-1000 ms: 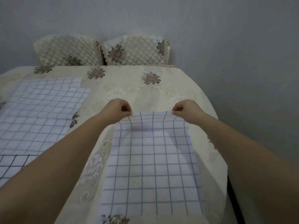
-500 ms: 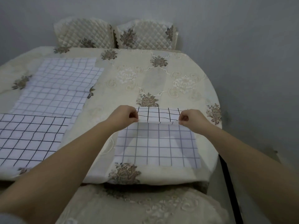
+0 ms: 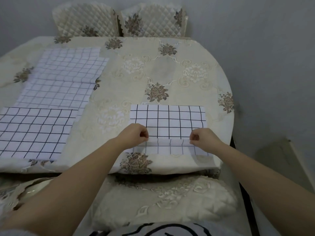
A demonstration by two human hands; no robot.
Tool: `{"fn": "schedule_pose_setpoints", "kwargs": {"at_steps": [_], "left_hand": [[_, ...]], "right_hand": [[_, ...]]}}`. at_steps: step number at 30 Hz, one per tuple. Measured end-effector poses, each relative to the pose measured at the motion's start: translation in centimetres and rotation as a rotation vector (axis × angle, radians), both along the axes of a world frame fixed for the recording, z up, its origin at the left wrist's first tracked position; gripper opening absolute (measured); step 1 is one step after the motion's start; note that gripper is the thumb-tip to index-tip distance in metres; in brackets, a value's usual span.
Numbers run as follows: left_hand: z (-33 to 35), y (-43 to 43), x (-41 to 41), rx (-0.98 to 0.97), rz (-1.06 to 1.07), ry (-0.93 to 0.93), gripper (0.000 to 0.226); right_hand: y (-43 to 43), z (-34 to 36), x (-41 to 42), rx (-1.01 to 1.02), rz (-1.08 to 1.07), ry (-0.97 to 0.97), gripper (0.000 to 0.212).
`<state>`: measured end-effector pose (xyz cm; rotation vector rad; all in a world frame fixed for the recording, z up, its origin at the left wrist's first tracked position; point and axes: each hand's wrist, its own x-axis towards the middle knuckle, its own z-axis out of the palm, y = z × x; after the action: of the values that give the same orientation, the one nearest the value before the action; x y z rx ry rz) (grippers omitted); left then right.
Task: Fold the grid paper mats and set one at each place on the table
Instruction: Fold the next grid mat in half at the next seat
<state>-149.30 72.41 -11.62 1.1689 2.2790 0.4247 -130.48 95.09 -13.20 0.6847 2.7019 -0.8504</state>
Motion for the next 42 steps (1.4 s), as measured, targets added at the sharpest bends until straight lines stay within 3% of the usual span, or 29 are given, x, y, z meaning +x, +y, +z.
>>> {"fn": "schedule_pose_setpoints", "kwargs": {"at_steps": [6, 10, 15, 19, 23, 26, 28, 30, 34, 36, 40, 42], "left_hand": [[-1.0, -0.7, 0.8, -0.068, -0.043, -0.034, 0.005], [-1.4, -0.7, 0.6, -0.126, -0.036, -0.104, 0.018], [-1.7, 0.1, 0.0, -0.02, 0.11, -0.053, 0.019], [-2.1, 1.0, -1.3, 0.081, 0.44, 0.038, 0.031], [-2.2, 1.1, -2.6, 0.072, 0.721, -0.036, 0.049], [-2.6, 0.9, -3.1, 0.077, 0.833, -0.14, 0.054], [-2.7, 0.8, -3.1, 0.095, 0.874, -0.191, 0.053], [-3.0, 0.9, -3.3, 0.131, 0.928, -0.281, 0.049], [-2.9, 1.0, -3.3, 0.158, 0.98, -0.391, 0.008], [-3.1, 0.8, -3.5, 0.168, 0.999, -0.422, 0.026], [-2.7, -0.1, -4.1, 0.206, 1.074, -0.51, 0.011], [-2.9, -0.8, -4.6, 0.242, 1.102, -0.547, 0.014]], "right_hand": [[-0.9, -1.2, 1.3, 0.018, 0.047, -0.094, 0.005], [-0.8, -1.4, 1.2, -0.029, 0.037, -0.171, 0.026], [-0.3, -1.1, 0.1, -0.046, -0.007, -0.157, 0.027], [0.7, -0.6, -1.6, -0.088, -0.272, -0.024, 0.015], [3.1, -0.8, -2.5, -0.07, -0.651, 0.031, 0.04], [4.2, -1.0, -2.3, -0.183, -0.81, -0.028, 0.052], [4.4, -1.0, -2.3, -0.197, -0.812, -0.07, 0.045], [4.5, -1.0, -2.6, -0.185, -0.828, -0.087, 0.02], [4.6, -0.9, -2.8, -0.268, -0.863, -0.137, 0.036], [4.5, -1.1, -2.7, -0.281, -0.875, -0.136, 0.036], [4.3, -1.9, -2.5, -0.266, -0.926, -0.037, 0.038], [3.9, -2.1, -2.4, -0.263, -0.938, 0.023, 0.024]]}}
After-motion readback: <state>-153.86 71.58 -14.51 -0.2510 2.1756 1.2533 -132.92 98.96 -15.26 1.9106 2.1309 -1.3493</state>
